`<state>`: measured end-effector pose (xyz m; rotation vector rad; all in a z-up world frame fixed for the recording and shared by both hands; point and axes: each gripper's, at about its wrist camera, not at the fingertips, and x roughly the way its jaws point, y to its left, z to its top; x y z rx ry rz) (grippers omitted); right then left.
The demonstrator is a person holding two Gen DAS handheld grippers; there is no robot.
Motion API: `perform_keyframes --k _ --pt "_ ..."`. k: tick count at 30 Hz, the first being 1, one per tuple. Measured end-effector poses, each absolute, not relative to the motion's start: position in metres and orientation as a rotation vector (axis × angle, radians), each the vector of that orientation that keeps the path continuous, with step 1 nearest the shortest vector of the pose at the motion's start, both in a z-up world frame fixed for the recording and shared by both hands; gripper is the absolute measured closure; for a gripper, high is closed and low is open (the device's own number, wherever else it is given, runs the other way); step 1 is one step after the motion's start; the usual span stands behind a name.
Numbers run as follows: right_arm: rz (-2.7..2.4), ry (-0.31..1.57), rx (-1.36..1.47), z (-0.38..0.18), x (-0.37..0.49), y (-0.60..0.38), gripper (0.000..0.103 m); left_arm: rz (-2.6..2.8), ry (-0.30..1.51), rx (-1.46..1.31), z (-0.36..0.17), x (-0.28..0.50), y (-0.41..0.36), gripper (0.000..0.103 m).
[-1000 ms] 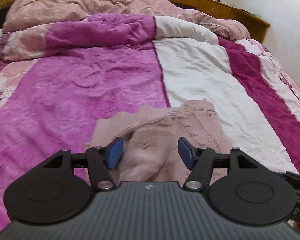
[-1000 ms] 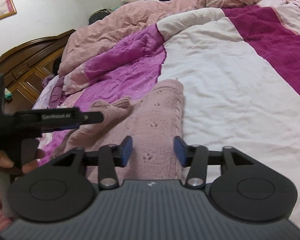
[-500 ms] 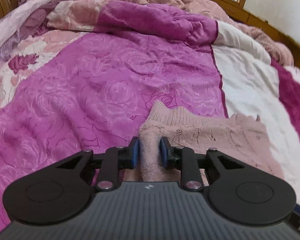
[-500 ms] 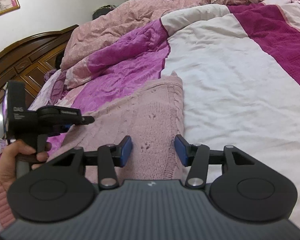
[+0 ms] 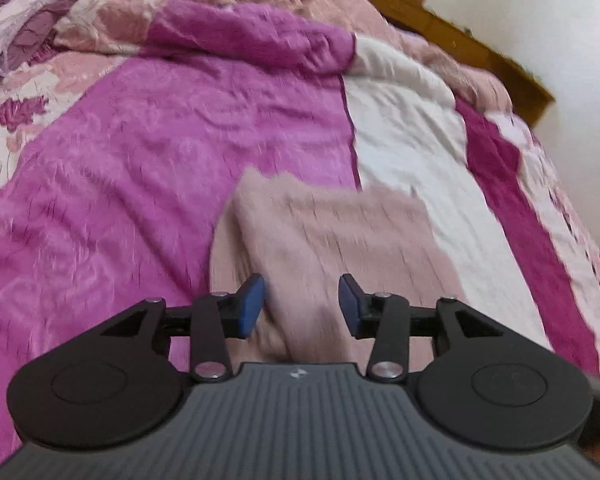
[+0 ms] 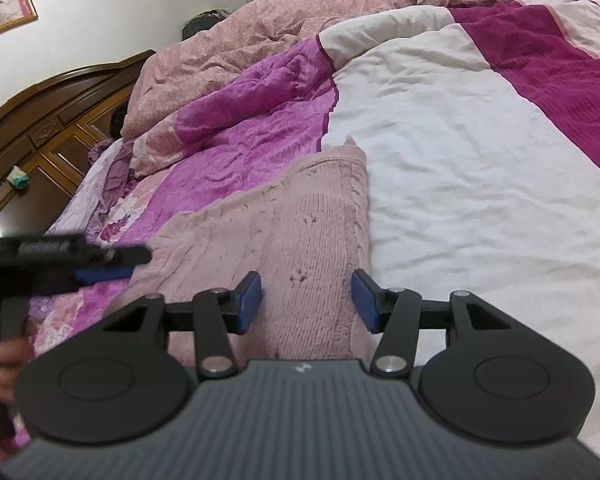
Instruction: Fold small clothes
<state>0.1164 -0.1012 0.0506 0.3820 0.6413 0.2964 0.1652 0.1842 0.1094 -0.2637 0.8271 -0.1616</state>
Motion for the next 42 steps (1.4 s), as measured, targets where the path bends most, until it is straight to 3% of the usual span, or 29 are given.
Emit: perform_keyframes --k 15,17,18,19,23,26,32,35,37,42 --pt "0.283 0.653 0.376 0.053 0.097 -0.101 0.049 -0.302 0.878 -0.073 0.091 0.127 0.160 0.053" --pt "0.285 0.649 0.368 0.055 0.096 -0.101 0.049 -0.266 0.883 -0.157 0.082 0.135 0.168 0.061" --pt "0.286 0.648 0.365 0.056 0.096 -0.101 0.049 -0.241 0.873 -0.192 0.082 0.136 0.171 0.081" --pt "0.285 0.647 0.363 0.057 0.096 -0.101 0.049 -0.228 0.859 -0.205 0.086 0.136 0.172 0.085" --pt "0.291 0.633 0.353 0.062 0.095 -0.097 0.049 -0.136 0.763 -0.090 0.117 0.115 0.169 0.087" --pt "0.316 0.644 0.349 0.059 0.098 -0.089 0.049 -0.104 0.842 -0.083 0.103 0.111 0.181 0.087" --pt "0.321 0.662 0.262 0.047 0.096 -0.074 0.049 -0.067 0.880 -0.164 0.086 0.108 0.197 0.079" --pt "0.321 0.667 0.286 0.049 0.099 -0.080 0.049 -0.069 0.850 -0.176 0.097 0.112 0.197 0.065" --pt "0.316 0.673 0.326 0.048 0.102 -0.087 0.049 -0.047 0.826 -0.181 0.102 0.123 0.194 0.050" --pt "0.320 0.672 0.348 0.048 0.104 -0.090 0.048 -0.026 0.809 -0.246 0.098 0.145 0.192 0.046"
